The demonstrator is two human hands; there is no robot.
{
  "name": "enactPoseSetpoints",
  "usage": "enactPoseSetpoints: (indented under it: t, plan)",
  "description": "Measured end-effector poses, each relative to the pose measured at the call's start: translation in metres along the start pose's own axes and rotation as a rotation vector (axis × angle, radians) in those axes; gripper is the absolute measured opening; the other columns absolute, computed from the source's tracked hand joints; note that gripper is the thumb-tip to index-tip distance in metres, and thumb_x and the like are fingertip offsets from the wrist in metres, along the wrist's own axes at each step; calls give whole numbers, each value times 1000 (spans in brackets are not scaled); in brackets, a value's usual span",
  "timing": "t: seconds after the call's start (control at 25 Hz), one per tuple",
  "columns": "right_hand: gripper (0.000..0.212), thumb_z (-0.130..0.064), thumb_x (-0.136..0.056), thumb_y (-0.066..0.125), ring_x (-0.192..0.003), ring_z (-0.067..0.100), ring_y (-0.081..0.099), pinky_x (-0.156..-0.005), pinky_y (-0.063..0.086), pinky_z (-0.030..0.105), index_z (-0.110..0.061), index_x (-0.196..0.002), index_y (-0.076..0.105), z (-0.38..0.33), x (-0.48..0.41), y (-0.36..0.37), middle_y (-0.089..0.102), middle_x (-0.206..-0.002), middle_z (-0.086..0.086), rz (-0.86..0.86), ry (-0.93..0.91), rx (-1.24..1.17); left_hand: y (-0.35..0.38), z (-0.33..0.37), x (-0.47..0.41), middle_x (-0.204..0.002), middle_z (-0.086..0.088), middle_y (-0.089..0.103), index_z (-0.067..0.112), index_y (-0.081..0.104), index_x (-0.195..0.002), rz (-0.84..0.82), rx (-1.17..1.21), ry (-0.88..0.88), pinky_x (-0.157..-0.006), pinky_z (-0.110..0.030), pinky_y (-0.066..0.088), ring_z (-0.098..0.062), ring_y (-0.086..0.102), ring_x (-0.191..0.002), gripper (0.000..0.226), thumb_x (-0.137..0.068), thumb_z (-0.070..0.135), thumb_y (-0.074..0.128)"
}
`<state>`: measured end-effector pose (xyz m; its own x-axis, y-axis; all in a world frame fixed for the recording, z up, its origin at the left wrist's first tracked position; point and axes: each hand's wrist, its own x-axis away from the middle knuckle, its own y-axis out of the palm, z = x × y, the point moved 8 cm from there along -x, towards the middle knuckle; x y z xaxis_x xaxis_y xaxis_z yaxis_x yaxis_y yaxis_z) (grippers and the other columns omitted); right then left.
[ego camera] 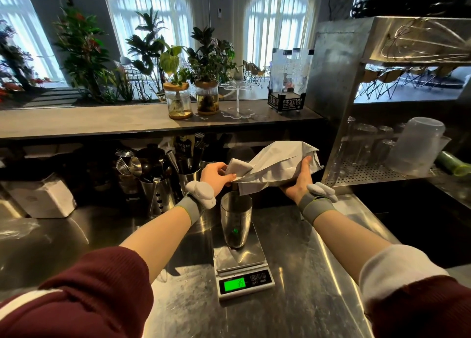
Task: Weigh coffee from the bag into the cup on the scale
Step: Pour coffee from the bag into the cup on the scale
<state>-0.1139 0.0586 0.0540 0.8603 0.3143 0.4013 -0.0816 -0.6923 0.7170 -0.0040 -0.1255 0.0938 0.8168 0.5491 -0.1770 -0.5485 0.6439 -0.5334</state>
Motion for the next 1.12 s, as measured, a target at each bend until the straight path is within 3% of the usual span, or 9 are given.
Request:
enactPoseSetpoints:
  t: [0.2, 0.44, 0.52, 0.72, 0.88, 1.12]
  plan:
    - [66, -58, -86, 54, -125, 34, 51, -98, 42, 53, -17, -137, 47, -5, -1, 5, 55, -137, 12, -15, -11, 0, 6, -1, 2, -110, -16, 62, 1, 55, -113, -78, 43, -30, -83, -29, 47, -21, 57, -93, 33, -84, 14, 63]
    - [67, -59, -86, 53, -125, 35, 50, -93, 43, 52, -17, -138, 46, -5, -3, 5, 54, -137, 12, -16, -10, 5, 7, -3, 1, -122, -17, 58, 1, 49, -122, -92, 91, -62, -87, -29, 45, -28, 57, -107, 40, -86, 14, 61]
    - [66, -58, -87, 52, -126, 35, 50, -91, 43, 52, -17, -138, 47, -6, -3, 6, 54, -137, 12, -23, -15, 7, 9, -5, 1, -121, -16, 58, 2, 48, -123, -103, 113, -73, -86, -29, 46, -29, 57, -109, 41, -86, 14, 61]
    - [67, -57, -85, 56, -124, 34, 52, -97, 43, 53, -17, -137, 47, -4, -5, 5, 55, -136, 12, -15, -9, 12, 8, -4, 0, -99, -14, 61, 0, 57, -106, -53, 37, -34, -80, -30, 48, -24, 59, -89, 26, -85, 13, 62]
    - [66, -57, -85, 55, -124, 34, 52, -94, 44, 52, -17, -137, 48, -4, -4, 8, 56, -135, 12, -24, -11, 8, 5, -4, 0, -97, -12, 62, 0, 58, -106, -43, 24, -11, -86, -35, 50, -26, 60, -92, 27, -84, 14, 63]
    - [67, -58, -85, 55, -123, 34, 53, -86, 45, 51, -17, -137, 48, -6, -6, 7, 56, -135, 12, -26, -18, 13, 11, -5, 1, -115, -16, 60, 1, 51, -118, -101, 97, -50, -84, -28, 45, -27, 58, -103, 36, -86, 13, 61]
